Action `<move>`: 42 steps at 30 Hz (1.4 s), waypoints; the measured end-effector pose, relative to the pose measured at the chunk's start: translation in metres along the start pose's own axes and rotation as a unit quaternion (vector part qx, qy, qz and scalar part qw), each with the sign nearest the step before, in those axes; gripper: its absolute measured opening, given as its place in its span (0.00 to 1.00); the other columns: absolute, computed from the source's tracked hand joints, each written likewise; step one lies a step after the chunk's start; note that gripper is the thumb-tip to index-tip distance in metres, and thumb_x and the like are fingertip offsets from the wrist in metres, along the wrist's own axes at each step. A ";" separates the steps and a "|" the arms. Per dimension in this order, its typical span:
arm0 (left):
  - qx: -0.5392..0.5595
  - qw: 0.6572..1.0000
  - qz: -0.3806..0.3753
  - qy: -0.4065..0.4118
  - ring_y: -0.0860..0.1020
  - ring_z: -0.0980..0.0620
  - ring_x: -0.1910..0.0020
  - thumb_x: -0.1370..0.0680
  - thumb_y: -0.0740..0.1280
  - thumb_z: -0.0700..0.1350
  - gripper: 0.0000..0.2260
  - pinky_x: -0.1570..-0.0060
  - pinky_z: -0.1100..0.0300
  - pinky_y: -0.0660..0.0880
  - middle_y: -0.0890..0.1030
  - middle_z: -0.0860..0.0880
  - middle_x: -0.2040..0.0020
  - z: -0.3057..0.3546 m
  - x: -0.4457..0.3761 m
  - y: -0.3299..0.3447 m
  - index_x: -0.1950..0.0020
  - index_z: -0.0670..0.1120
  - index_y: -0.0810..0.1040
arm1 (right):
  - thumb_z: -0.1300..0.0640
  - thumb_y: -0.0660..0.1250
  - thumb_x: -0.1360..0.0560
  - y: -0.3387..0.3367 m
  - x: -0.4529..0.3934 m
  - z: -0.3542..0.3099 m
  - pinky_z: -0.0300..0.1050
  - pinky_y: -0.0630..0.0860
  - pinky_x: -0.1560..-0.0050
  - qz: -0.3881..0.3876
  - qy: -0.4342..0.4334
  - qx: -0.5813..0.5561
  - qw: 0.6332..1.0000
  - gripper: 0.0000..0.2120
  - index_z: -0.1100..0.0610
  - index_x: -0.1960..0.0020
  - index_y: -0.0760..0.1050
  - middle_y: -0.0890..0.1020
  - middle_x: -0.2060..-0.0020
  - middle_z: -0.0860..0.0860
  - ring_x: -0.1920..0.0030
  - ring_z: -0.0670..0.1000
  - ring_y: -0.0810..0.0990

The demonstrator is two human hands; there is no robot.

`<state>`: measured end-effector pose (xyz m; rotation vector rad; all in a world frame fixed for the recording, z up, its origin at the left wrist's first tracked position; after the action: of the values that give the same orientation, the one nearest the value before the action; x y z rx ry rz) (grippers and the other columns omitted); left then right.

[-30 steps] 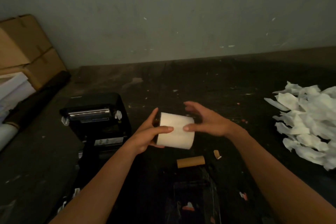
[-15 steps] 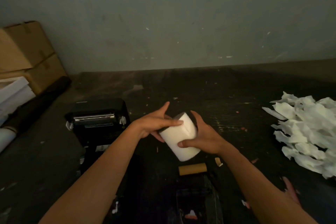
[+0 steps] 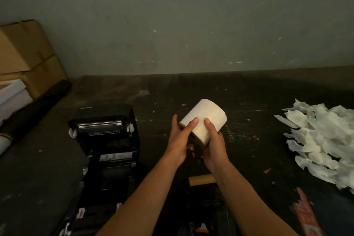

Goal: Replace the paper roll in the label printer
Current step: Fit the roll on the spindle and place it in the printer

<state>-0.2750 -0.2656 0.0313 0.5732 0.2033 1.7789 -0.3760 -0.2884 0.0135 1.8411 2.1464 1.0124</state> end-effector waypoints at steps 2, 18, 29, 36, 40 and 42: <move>0.001 1.000 0.001 0.002 0.72 0.42 0.39 0.57 0.82 0.59 0.64 0.42 0.38 0.72 0.68 0.46 0.31 -0.002 -0.001 0.003 0.26 0.66 0.51 | 0.39 0.81 0.55 0.002 0.001 0.003 0.61 0.75 0.43 0.008 -0.006 0.006 1.000 0.54 0.45 0.32 0.65 0.79 0.43 0.55 0.44 0.58 0.78; -0.032 0.996 -0.065 -0.045 0.75 0.44 0.42 0.50 0.84 0.51 0.59 0.63 0.50 0.80 0.73 0.48 0.38 0.023 0.005 -0.041 0.25 0.57 0.57 | 0.34 0.77 0.50 -0.012 0.010 -0.077 0.70 0.67 0.40 -0.092 0.081 0.323 0.938 0.59 0.46 0.26 0.54 0.68 0.33 0.57 0.36 0.61 0.70; -0.096 0.987 -0.123 -0.036 0.73 0.48 0.40 0.39 0.79 0.53 0.49 0.57 0.51 0.77 0.72 0.52 0.36 0.006 0.019 -0.067 0.24 0.60 0.53 | 0.40 0.81 0.58 -0.019 0.041 -0.020 0.60 0.80 0.53 0.012 0.032 0.179 0.983 0.69 0.43 0.25 0.46 0.70 0.36 0.54 0.45 0.56 0.76; -0.014 0.981 -0.149 -0.124 0.75 0.41 0.41 0.40 0.77 0.56 0.28 0.54 0.39 0.78 0.76 0.45 0.39 -0.015 0.026 -0.066 0.42 0.58 0.74 | 0.48 0.83 0.54 -0.030 0.056 -0.007 0.62 0.78 0.50 0.020 0.063 0.132 0.989 0.67 0.46 0.24 0.48 0.71 0.35 0.56 0.43 0.59 0.76; -0.027 0.981 -0.121 -0.149 0.77 0.41 0.43 0.47 0.80 0.59 0.34 0.57 0.41 0.79 0.78 0.45 0.41 -0.019 0.030 -0.063 0.42 0.57 0.75 | 0.48 0.82 0.52 -0.036 0.057 -0.001 0.64 0.77 0.48 0.010 0.082 0.152 0.985 0.65 0.46 0.24 0.48 0.69 0.34 0.56 0.41 0.59 0.75; -0.051 0.984 -0.099 -0.139 0.77 0.42 0.44 0.47 0.80 0.58 0.33 0.58 0.42 0.79 0.78 0.46 0.42 -0.020 0.031 -0.060 0.44 0.59 0.75 | 0.46 0.82 0.54 -0.037 0.054 0.000 0.63 0.77 0.49 0.002 0.081 0.173 0.982 0.67 0.46 0.24 0.47 0.69 0.34 0.56 0.41 0.59 0.75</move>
<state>-0.2386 -0.2162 -0.0026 0.6960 -0.0238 1.4893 -0.4193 -0.2393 0.0095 1.9652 2.5534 0.8601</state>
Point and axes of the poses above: each hand's wrist, its own x-axis away from the middle knuckle, its own y-axis out of the palm, z = x × y, the point moved 1 cm from there along -x, towards the middle knuckle
